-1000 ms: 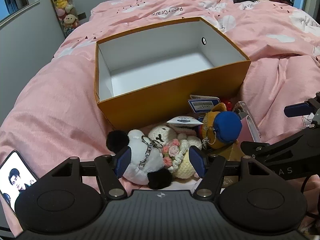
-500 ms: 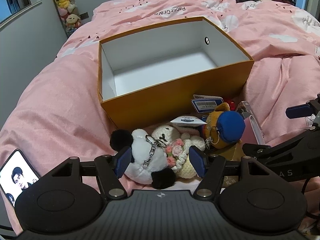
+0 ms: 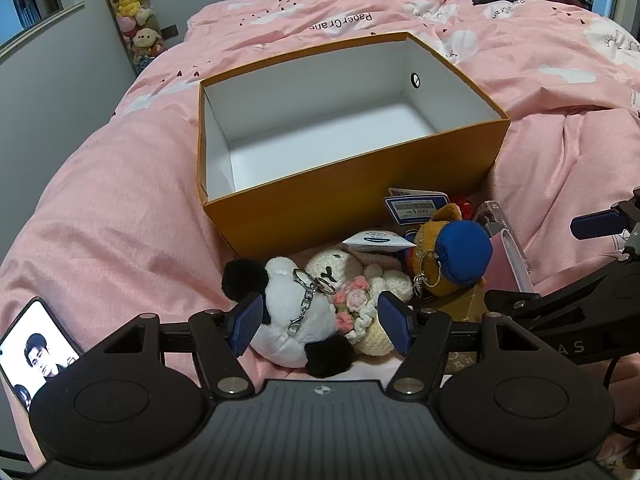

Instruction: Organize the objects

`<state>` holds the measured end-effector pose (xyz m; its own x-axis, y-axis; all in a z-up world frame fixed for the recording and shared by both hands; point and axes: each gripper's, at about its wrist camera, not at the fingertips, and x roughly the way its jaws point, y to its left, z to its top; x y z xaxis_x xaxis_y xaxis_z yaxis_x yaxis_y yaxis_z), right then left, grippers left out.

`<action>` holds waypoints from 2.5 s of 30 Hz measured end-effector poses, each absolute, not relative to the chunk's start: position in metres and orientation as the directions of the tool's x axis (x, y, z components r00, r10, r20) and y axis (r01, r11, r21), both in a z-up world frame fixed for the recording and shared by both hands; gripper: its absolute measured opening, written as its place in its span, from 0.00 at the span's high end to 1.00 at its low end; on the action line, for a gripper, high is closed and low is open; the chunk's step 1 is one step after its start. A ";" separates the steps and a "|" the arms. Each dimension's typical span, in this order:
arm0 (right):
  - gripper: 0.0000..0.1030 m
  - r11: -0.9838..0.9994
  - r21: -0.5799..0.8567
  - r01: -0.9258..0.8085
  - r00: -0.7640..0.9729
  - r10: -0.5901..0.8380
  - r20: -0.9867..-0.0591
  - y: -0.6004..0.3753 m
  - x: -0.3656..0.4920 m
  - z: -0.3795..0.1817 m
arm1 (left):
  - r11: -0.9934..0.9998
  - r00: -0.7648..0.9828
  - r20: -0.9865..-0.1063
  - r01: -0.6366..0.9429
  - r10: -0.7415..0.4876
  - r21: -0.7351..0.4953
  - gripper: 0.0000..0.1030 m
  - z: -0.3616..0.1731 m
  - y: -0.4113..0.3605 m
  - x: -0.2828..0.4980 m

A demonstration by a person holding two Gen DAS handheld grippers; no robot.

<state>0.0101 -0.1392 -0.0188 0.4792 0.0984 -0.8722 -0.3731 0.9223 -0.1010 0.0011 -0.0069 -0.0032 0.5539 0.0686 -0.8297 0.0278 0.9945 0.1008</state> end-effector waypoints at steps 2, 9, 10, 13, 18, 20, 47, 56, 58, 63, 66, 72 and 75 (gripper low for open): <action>0.01 0.922 -0.096 -0.374 0.475 0.102 -0.874 -0.139 0.011 -0.020 | 0.994 0.554 -0.830 0.028 0.069 0.101 0.27 -0.003 -0.007 0.001; 0.01 0.921 -0.086 -0.379 0.458 0.105 -0.883 -0.138 0.014 -0.022 | 0.996 0.549 -0.834 0.026 0.061 0.089 0.27 -0.004 -0.003 0.002; 0.01 0.922 -0.083 -0.378 0.454 0.106 -0.884 -0.138 0.015 -0.022 | 0.996 0.547 -0.835 0.026 0.058 0.086 0.27 -0.004 -0.002 0.003; 0.01 0.925 -0.059 -0.376 0.443 0.123 -0.888 -0.139 0.017 -0.023 | 0.996 0.545 -0.837 0.026 0.054 0.081 0.27 -0.004 -0.001 0.005; 0.15 0.926 0.012 -0.377 0.398 0.174 -0.901 -0.140 0.024 -0.026 | 0.998 0.527 -0.849 0.026 0.033 0.055 0.30 -0.008 0.002 0.011; 0.22 0.925 0.032 -0.378 0.387 0.189 -0.902 -0.140 0.026 -0.027 | 0.998 0.518 -0.854 0.013 0.041 0.056 0.30 -0.010 0.004 0.014; 0.27 0.836 0.064 -0.546 0.302 0.267 -0.915 -0.090 0.075 -0.044 | 0.997 0.312 -0.948 -0.072 0.058 0.037 0.20 -0.057 0.033 0.052; 0.38 0.839 0.047 -0.543 0.302 0.248 -0.920 -0.089 0.085 -0.050 | 0.997 0.284 -0.958 -0.079 0.040 0.018 0.19 -0.071 0.037 0.057; 0.39 0.839 0.045 -0.542 0.308 0.249 -0.918 -0.090 0.082 -0.048 | 0.996 0.295 -0.955 -0.084 0.036 0.011 0.20 -0.067 0.037 0.054; 0.42 0.842 0.041 -0.537 0.340 0.261 -0.904 -0.094 0.072 -0.035 | 0.991 0.349 -0.937 -0.124 0.003 -0.043 0.23 -0.047 0.041 0.042; 0.42 0.839 0.027 -0.543 0.372 0.269 -0.888 -0.098 0.063 -0.025 | 0.991 0.411 -0.912 -0.127 0.014 -0.042 0.24 -0.026 0.038 0.031; 0.45 0.839 0.020 -0.544 0.434 0.301 -0.849 -0.104 0.051 0.000 | 0.993 0.541 -0.841 -0.107 0.025 -0.040 0.24 0.008 0.042 0.020; 0.48 0.830 0.009 -0.558 0.472 0.326 -0.819 -0.108 0.044 0.018 | 0.995 0.588 -0.809 -0.088 0.020 -0.039 0.24 0.016 0.041 0.016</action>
<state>0.0439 -0.1079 0.0177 0.4715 0.3263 -0.8193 -0.5584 0.8295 0.0090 0.0162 0.0405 0.0158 0.5880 0.0202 -0.8086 -0.0884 0.9953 -0.0395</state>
